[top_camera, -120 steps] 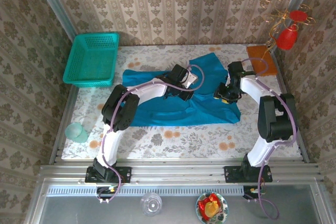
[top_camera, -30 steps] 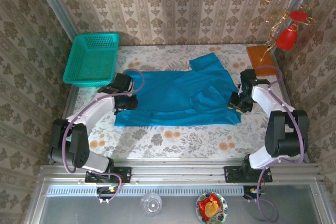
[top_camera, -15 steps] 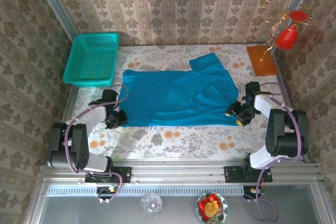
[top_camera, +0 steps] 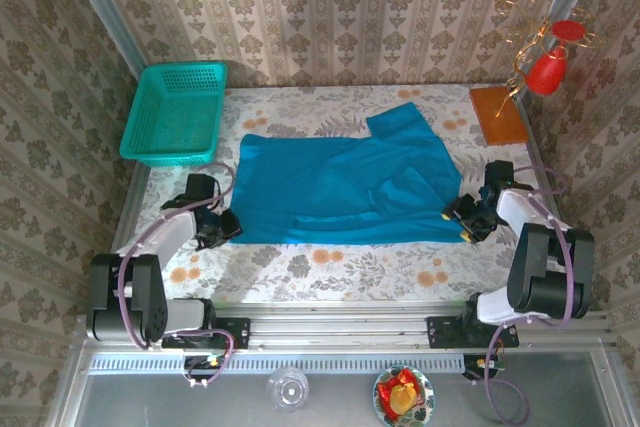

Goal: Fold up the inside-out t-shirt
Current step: Smooth out the T-shirt at the center of the table, then move the T-shirt to the center of the table.

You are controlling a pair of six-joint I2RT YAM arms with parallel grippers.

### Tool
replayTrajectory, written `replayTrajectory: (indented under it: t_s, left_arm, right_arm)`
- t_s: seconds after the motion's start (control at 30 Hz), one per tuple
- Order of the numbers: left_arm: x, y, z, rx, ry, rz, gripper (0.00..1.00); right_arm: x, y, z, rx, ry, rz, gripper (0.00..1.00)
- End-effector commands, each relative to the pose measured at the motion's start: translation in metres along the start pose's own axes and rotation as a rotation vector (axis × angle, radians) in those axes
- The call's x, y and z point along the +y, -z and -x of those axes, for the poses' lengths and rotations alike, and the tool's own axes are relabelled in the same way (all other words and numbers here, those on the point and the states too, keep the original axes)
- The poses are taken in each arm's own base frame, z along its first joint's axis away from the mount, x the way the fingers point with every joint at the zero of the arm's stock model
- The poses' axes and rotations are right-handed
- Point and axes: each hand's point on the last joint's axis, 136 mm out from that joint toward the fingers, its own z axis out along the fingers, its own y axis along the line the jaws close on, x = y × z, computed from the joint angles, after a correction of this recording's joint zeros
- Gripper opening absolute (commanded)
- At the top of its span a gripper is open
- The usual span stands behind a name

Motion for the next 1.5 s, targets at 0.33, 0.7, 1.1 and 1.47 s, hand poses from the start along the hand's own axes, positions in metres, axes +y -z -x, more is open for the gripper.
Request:
replayTrajectory:
  t_s: [0.33, 0.7, 1.1, 1.47]
  left_arm:
    - [-0.039, -0.03, 0.026, 0.034, -0.079, -0.03, 0.16]
    - [0.01, -0.043, -0.023, 0.116, 0.059, 0.032, 0.16]
    - [0.021, -0.025, -0.063, 0.11, 0.193, 0.01, 0.15]
    - [0.039, -0.011, -0.075, 0.085, 0.241, 0.048, 0.17]
  right_arm:
    - [0.076, -0.029, -0.007, 0.124, 0.165, 0.102, 0.58]
    - [0.006, -0.048, -0.019, 0.153, 0.025, -0.058, 0.6]
    - [-0.023, -0.036, -0.054, 0.157, 0.016, -0.087, 0.61]
    - [-0.029, -0.03, -0.062, 0.156, 0.02, -0.097, 0.61]
